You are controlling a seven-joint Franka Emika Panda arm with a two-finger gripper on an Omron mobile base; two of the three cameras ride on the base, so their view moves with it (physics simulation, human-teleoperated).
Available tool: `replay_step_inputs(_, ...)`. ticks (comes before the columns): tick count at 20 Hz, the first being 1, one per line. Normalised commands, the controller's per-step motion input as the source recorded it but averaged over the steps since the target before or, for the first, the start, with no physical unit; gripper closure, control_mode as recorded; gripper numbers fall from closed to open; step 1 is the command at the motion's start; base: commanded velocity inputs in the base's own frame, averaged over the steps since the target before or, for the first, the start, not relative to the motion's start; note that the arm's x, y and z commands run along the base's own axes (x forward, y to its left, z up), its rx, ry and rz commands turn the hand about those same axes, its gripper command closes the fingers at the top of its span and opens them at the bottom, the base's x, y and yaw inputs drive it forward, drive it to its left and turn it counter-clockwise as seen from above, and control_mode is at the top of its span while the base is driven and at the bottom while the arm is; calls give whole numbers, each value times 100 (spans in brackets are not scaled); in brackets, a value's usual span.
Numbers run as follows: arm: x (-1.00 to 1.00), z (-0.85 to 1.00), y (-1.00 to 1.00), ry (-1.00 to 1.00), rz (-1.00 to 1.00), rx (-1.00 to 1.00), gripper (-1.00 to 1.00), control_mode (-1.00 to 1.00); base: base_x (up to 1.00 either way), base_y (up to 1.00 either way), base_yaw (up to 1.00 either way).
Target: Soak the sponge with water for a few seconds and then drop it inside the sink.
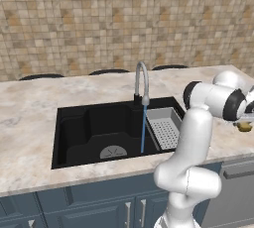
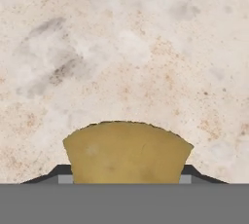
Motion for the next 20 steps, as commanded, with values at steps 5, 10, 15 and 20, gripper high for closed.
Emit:
replay_step_inputs(5, -29, 54, 16, 0, 0, 0, 100, -100, 0, 0, 0)
replay_step_inputs(10, -47, 34, 52, 0, 0, -3, 100, -100, 0, 0, 0)
replay_step_inputs(15, -59, 41, 76, -1, 0, -10, 100, -100, 0, 0, 0)
replay_step_inputs(20, -50, 45, 79, -3, 0, -14, 100, -100, 0, 0, 0)
